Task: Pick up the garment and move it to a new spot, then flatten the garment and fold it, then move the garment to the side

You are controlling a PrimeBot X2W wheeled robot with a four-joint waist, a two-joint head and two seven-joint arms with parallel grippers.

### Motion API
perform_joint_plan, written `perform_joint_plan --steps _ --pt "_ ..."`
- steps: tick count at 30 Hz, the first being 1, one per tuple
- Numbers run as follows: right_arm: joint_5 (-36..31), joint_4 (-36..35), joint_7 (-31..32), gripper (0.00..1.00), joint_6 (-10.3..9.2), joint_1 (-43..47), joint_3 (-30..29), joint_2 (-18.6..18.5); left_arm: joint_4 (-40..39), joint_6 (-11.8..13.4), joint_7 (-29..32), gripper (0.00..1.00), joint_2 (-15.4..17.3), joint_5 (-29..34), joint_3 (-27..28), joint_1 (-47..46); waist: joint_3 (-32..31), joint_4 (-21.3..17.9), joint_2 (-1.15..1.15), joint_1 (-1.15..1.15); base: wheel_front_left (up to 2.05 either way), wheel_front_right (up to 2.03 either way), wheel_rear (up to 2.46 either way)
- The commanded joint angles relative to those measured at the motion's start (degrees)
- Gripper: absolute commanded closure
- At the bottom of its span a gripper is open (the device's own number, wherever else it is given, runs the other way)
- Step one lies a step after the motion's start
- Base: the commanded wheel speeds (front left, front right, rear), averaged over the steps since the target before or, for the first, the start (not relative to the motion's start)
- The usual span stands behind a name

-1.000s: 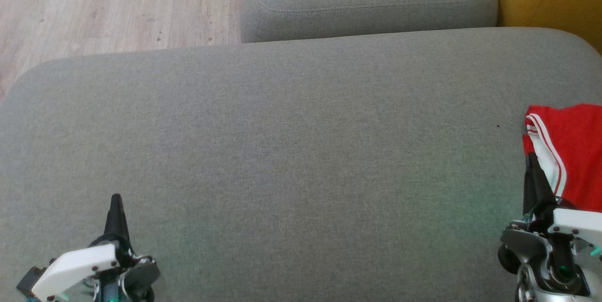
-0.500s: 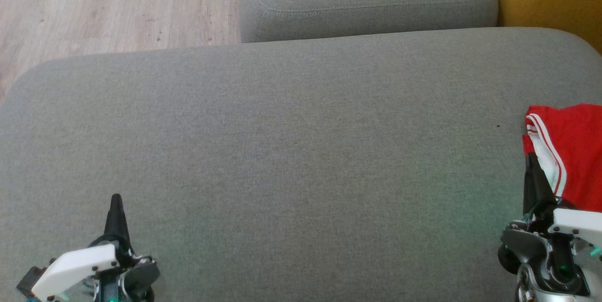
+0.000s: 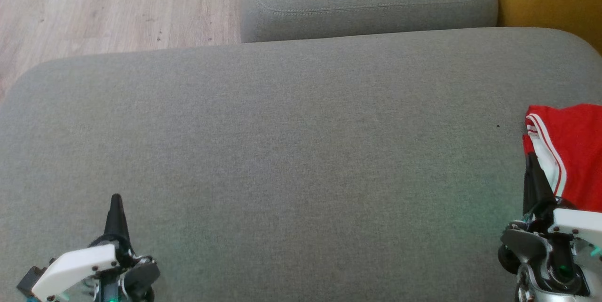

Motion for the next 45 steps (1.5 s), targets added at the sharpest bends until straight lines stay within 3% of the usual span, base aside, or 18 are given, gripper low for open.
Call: perform_joint_plan --steps 1,45 --pt "0.40 -2.31 0.32 1.00 -0.04 -1.15 1.19 -0.33 -2.11 -0.39 0.40 1.00 0.31 -0.32 2.31 -2.85 0.00 0.00 0.00 0.00 0.00 0.00 0.00" --pt "0.40 -2.31 0.32 1.00 -0.04 -1.15 1.19 -0.33 -2.12 -0.39 0.40 1.00 0.31 -0.32 2.31 -2.84 0.00 0.00 0.00 0.00 0.00 0.00 0.00"
